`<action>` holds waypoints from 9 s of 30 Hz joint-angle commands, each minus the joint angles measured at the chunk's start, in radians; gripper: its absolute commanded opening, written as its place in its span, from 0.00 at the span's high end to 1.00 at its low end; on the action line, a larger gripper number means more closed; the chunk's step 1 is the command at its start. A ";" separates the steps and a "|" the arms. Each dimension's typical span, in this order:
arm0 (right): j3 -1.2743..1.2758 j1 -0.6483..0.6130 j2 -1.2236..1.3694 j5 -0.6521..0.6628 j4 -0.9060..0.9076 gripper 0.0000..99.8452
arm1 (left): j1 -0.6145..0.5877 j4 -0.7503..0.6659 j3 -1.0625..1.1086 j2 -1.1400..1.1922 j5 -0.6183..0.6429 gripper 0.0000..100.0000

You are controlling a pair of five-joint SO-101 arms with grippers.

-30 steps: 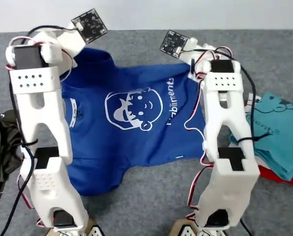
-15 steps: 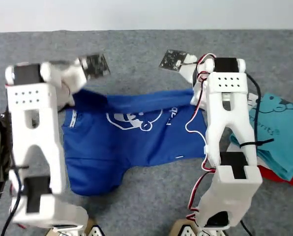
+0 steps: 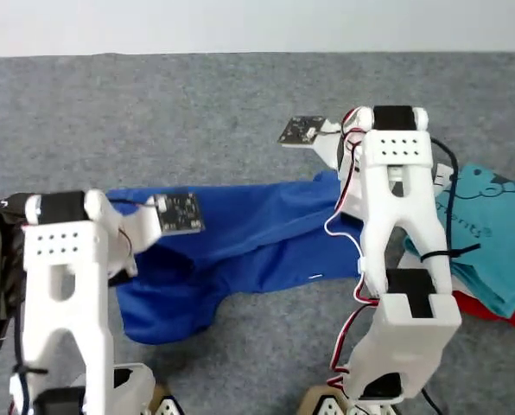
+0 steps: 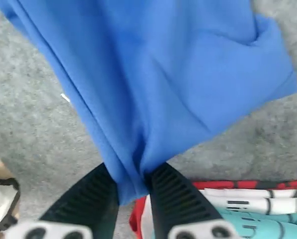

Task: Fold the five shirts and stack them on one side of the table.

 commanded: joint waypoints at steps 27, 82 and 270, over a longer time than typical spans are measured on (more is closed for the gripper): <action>-0.101 -0.005 -0.282 -0.078 0.028 0.72 | -0.011 0.028 -0.116 -0.123 0.290 0.86; -0.606 0.031 0.423 -0.485 -0.260 0.92 | -0.075 -0.244 -0.455 0.397 0.704 0.97; -0.985 -0.685 0.687 -0.446 -0.091 0.97 | -1.056 -0.229 -0.176 0.264 0.416 0.97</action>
